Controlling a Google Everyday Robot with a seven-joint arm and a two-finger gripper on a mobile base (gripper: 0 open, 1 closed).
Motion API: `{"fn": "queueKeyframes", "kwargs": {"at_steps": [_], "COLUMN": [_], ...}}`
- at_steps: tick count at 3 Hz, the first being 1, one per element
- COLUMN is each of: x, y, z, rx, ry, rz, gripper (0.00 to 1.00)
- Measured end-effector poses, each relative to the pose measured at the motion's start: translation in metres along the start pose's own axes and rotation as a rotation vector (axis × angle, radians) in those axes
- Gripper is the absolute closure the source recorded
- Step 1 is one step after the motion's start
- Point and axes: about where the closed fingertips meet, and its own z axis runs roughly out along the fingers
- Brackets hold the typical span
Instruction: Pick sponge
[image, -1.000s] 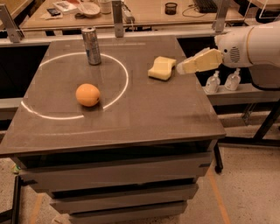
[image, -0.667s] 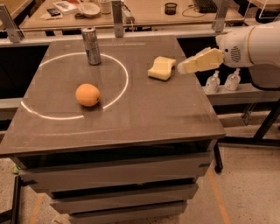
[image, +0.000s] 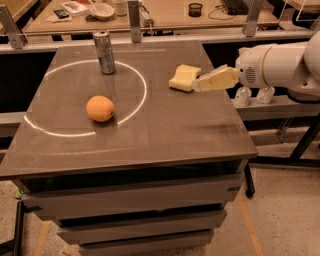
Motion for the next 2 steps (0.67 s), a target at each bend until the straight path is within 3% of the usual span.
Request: {"fn": "queueKeyframes", "kwargs": {"at_steps": [1,2], "x": [0.009,0.018], "y": [-0.001,0.003], "z": [0.023,0.05], "rx": [-0.002,-0.037], "ry": [-0.042,-0.068], "rz": [0.002,0.032], "gripper": [0.0,0.0]}}
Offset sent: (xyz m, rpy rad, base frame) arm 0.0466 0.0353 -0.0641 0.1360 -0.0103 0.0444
